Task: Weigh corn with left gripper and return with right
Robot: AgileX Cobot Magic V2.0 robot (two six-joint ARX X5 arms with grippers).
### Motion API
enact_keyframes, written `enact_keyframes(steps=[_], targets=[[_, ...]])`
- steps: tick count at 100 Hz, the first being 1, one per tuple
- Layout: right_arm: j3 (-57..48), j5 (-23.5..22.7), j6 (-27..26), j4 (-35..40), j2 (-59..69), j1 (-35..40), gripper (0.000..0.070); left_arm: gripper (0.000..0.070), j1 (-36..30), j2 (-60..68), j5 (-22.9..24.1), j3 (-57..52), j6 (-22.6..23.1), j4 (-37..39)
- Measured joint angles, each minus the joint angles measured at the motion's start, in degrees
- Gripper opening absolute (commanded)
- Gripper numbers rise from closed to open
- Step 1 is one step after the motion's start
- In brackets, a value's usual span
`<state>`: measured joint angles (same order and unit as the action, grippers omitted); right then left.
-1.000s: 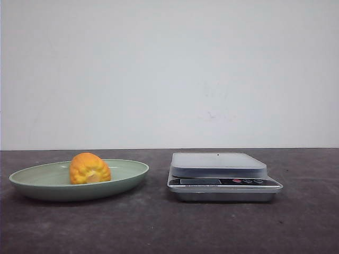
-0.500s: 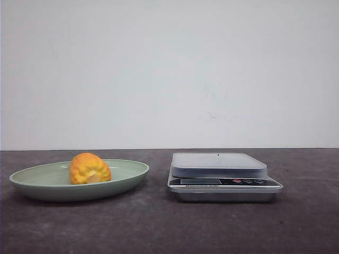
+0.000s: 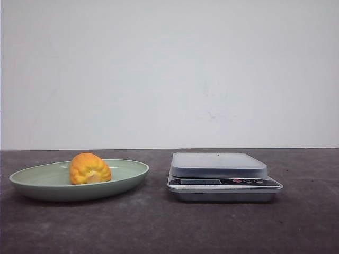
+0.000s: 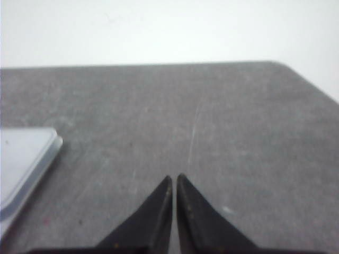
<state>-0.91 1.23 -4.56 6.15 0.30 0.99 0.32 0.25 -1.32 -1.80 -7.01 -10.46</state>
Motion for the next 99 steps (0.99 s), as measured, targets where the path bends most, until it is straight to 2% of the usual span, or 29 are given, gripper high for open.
enact_keyframes(steps=[99], targets=[[0.0,0.04,0.04,-0.83,0.0,0.0,0.0009,0.0012,0.0,0.0,0.02,0.0,0.0,0.0]])
